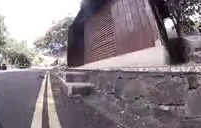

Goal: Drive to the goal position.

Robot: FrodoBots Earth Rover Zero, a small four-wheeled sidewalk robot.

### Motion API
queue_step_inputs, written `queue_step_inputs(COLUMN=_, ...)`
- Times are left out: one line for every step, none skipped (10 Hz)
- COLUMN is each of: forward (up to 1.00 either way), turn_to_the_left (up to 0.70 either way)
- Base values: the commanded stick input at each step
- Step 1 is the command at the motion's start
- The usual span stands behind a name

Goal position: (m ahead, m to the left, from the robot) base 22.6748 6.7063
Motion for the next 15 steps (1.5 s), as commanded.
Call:
queue_step_inputs(forward=0.00, turn_to_the_left=0.70)
queue_step_inputs(forward=0.00, turn_to_the_left=0.70)
queue_step_inputs(forward=0.00, turn_to_the_left=0.70)
queue_step_inputs(forward=0.00, turn_to_the_left=0.70)
queue_step_inputs(forward=0.00, turn_to_the_left=0.70)
queue_step_inputs(forward=0.70, turn_to_the_left=0.00)
queue_step_inputs(forward=0.70, turn_to_the_left=0.00)
queue_step_inputs(forward=0.70, turn_to_the_left=0.00)
queue_step_inputs(forward=0.70, turn_to_the_left=0.00)
queue_step_inputs(forward=0.70, turn_to_the_left=0.00)
queue_step_inputs(forward=0.70, turn_to_the_left=0.00)
queue_step_inputs(forward=0.70, turn_to_the_left=0.00)
queue_step_inputs(forward=0.70, turn_to_the_left=0.00)
queue_step_inputs(forward=0.70, turn_to_the_left=0.00)
queue_step_inputs(forward=0.70, turn_to_the_left=0.00)
